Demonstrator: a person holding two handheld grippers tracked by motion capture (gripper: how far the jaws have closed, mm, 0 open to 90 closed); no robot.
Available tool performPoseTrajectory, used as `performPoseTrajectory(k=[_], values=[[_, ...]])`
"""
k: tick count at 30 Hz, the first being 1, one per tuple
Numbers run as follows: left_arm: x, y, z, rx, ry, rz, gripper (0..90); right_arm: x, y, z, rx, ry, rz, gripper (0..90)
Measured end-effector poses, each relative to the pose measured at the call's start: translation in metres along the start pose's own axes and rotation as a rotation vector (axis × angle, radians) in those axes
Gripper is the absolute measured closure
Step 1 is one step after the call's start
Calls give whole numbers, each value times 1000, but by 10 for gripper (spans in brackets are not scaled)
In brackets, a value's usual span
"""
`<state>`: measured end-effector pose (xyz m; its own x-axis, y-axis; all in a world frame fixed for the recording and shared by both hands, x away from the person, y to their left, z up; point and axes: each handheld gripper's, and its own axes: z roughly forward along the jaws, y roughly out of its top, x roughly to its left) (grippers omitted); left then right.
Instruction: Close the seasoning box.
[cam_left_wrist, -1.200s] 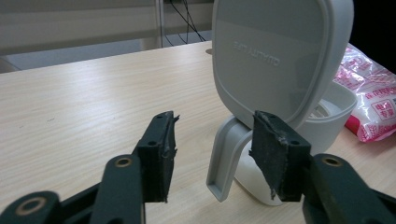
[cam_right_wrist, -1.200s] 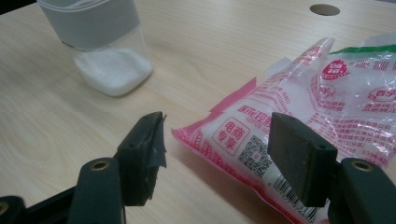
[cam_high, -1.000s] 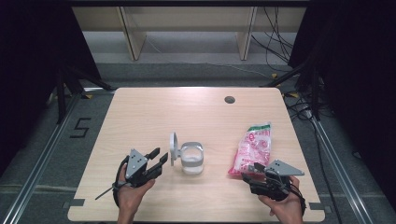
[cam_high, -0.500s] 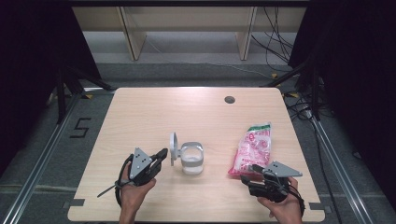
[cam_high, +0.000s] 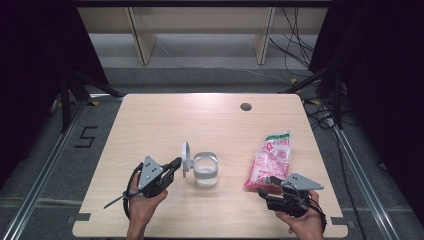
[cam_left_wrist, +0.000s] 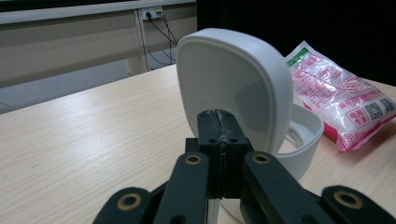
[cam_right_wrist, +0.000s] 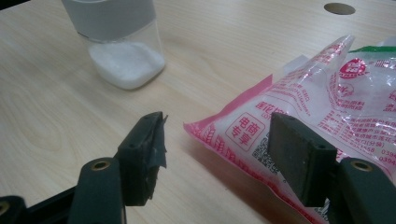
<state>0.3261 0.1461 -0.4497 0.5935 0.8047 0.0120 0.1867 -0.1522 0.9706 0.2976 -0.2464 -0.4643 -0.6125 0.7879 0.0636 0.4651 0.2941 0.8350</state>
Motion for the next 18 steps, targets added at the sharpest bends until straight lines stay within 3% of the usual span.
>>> performPoseTrajectory(k=[1,2,4,5,18], values=[[-1,1,0,-1,3,-9,891,-1,0,1,-2,11,-12,374],[0,2,0,-2,-3,15,892,-1,0,0,0,5,-9,374],[-2,2,1,-15,-14,5,892,0,0,0,0,0,-4,374],[-1,3,1,-13,-17,22,891,0,0,-1,-1,-2,-7,374],[-7,6,6,-11,-24,24,892,-1,0,-1,-8,-14,-23,376]])
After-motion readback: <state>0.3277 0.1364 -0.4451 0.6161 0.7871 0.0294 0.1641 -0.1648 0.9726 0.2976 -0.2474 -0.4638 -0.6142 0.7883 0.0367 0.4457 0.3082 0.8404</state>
